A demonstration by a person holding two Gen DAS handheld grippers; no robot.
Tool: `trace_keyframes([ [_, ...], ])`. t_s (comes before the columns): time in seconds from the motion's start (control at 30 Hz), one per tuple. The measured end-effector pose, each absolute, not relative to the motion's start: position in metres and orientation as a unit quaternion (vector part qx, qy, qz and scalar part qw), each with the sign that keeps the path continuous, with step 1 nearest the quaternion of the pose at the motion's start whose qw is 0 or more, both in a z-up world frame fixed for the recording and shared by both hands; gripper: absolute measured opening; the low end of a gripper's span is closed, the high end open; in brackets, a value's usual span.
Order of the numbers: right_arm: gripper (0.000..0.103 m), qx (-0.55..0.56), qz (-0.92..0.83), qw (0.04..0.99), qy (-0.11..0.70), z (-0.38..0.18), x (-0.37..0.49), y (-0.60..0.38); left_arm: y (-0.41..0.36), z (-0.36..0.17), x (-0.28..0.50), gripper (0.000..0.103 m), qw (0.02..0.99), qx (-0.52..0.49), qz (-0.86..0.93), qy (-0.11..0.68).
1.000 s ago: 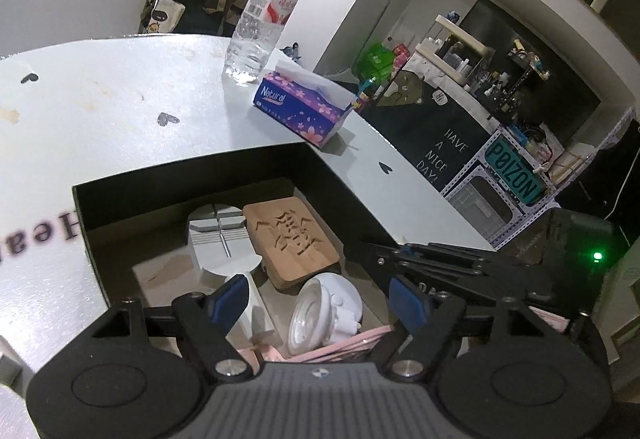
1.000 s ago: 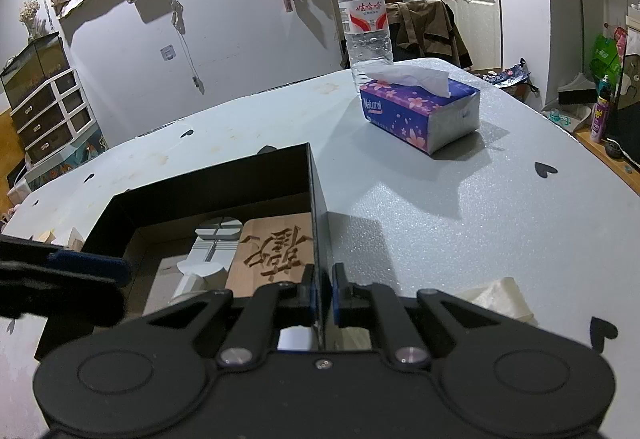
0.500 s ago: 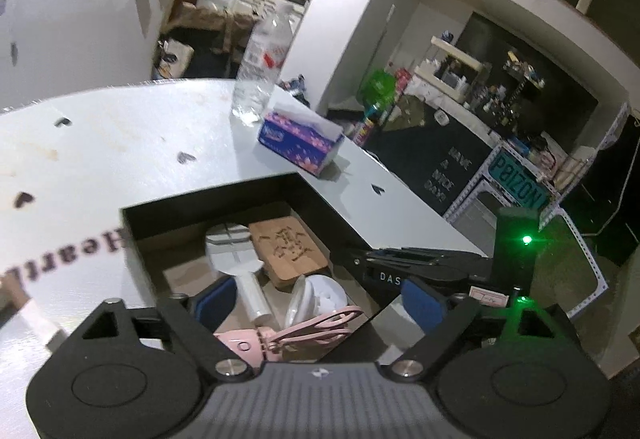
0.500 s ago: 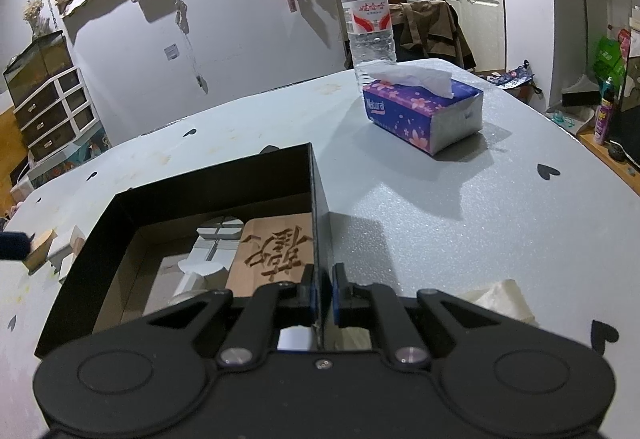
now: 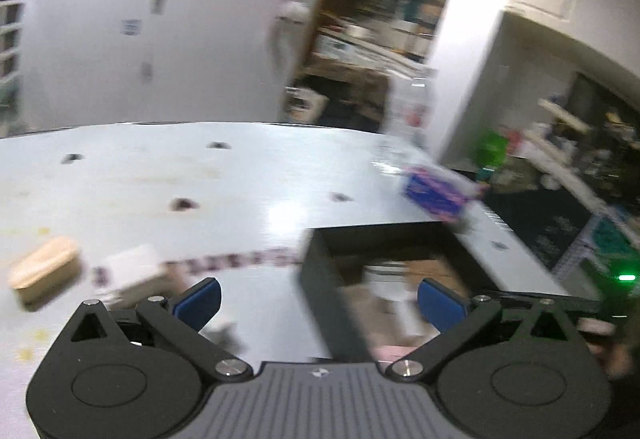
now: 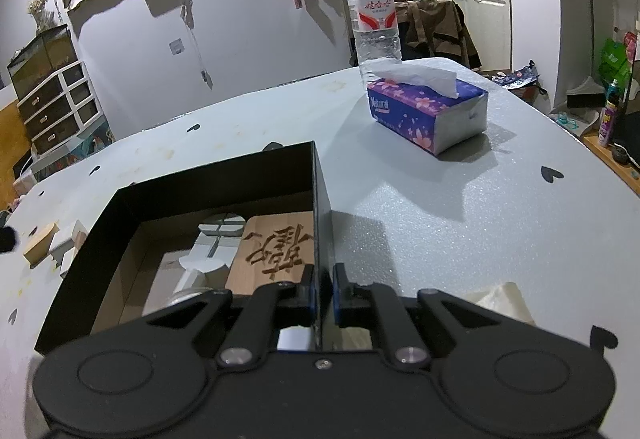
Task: Organize rigid objects
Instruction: 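Move the left tool back and grasp the white block with brown stick, then carry the white stick block with the left tool into the box and release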
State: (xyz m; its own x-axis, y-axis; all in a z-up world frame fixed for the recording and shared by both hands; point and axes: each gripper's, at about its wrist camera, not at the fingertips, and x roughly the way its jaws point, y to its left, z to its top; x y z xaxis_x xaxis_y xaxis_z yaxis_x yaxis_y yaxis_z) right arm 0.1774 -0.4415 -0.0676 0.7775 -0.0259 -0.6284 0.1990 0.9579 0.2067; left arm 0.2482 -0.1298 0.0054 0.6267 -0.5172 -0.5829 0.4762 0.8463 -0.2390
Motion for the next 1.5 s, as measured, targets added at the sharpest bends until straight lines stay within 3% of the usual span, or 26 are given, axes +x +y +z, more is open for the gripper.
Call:
trace_keyframes([
  [0.23,0.008,0.127,-0.056,0.933,0.331,-0.068,0.178,-0.442,-0.116,-0.032,0.275,0.099,0.917,-0.041,-0.173,0.358],
  [0.4,0.009,0.128,-0.056,0.933,0.331,-0.068,0.178,-0.442,-0.124,-0.051,0.297,0.077,0.914,-0.064,-0.143,0.375],
  [0.63,0.008,0.127,-0.057,0.933,0.331,-0.067,0.178,-0.441,-0.128,-0.065,0.304,0.030,0.913,-0.058,-0.132,0.382],
  [0.7,0.009,0.128,-0.057,0.933,0.331,-0.067,0.178,-0.441,-0.115,-0.065,0.300,0.024,0.907,-0.085,-0.149,0.385],
  [0.9,0.008,0.128,-0.059,0.933,0.330,-0.067,0.179,-0.440,-0.083,-0.069,0.278,0.026,0.893,-0.121,-0.187,0.391],
  [0.97,0.008,0.129,-0.060,0.934,0.329,-0.067,0.178,-0.441,-0.072,-0.069,0.269,0.036,0.902,-0.112,-0.167,0.381],
  [1.0,0.008,0.130,-0.061,0.934,0.329,-0.068,0.178,-0.441,-0.069,-0.069,0.266,0.051,0.908,-0.106,-0.151,0.377],
  [1.03,0.008,0.130,-0.061,0.933,0.329,-0.068,0.178,-0.441,-0.064,-0.069,0.263,0.058,0.914,-0.100,-0.133,0.371],
  [1.5,0.009,0.133,-0.063,0.933,0.330,-0.070,0.180,-0.442,-0.089,-0.072,0.255,0.057,0.920,-0.027,-0.131,0.369],
])
